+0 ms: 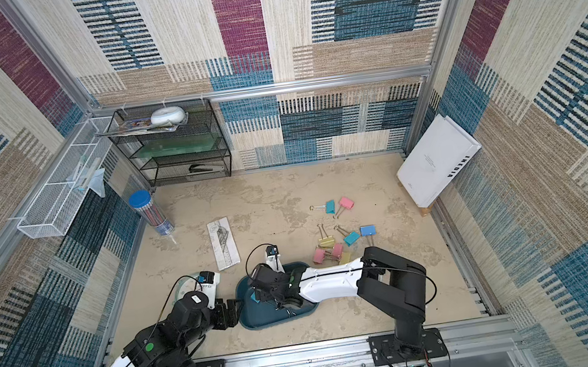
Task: Put the binder clips in the storage box
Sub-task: Place the binder clip in the storage box, then pick up the binder clip at the center of the board.
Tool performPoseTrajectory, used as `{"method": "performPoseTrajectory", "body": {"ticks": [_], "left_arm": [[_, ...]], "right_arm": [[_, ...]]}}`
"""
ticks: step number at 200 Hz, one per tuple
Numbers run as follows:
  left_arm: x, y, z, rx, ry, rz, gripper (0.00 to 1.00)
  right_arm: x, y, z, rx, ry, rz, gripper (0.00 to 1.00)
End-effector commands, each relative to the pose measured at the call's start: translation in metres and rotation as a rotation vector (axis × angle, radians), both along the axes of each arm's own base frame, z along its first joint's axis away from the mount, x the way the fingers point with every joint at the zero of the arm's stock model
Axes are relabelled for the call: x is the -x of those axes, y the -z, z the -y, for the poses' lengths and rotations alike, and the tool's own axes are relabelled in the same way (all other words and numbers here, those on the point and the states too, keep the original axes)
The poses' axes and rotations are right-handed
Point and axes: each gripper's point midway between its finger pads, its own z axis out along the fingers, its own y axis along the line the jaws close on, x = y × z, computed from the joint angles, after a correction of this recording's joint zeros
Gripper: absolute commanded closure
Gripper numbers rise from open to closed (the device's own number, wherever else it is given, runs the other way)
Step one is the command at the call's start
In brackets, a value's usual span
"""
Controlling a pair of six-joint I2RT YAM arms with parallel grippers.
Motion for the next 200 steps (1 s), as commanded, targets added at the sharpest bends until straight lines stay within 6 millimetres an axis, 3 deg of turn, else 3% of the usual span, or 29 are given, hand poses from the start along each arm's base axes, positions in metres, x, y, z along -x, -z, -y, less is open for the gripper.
{"method": "performPoseTrajectory", "body": {"ticks": [1,41,64,82,121,151,178,200], "left_arm": [[0.0,-0.002,0.003,0.008,0.012,0.009,0.16],[-0.001,-0.002,0.002,0.011,0.011,0.011,0.16],[-0.001,-0.002,0.003,0.011,0.011,0.012,0.16],[-0.001,-0.002,0.002,0.01,0.008,0.01,0.16],[-0.001,-0.001,0.0,0.003,-0.001,0.01,0.16],[-0.002,-0.001,-0.001,-0.002,-0.007,0.01,0.16],[-0.003,0.0,-0.001,-0.008,-0.013,0.006,0.16],[-0.003,0.0,-0.002,-0.012,-0.016,0.005,0.16]], "right_arm": [[-0.001,-0.013,0.001,-0.004,0.005,0.033,0.18],[0.002,-0.065,0.011,-0.096,-0.013,0.139,0.14],[-0.009,-0.095,0.036,-0.078,0.008,0.263,0.13],[-0.031,-0.108,0.063,-0.003,0.022,0.3,0.12],[-0.105,-0.108,0.164,0.051,0.216,0.277,0.12],[-0.151,-0.118,0.229,0.142,0.309,0.323,0.11],[-0.184,-0.101,0.283,0.037,0.444,0.223,0.12],[-0.202,-0.082,0.316,0.009,0.525,0.138,0.12]]}}
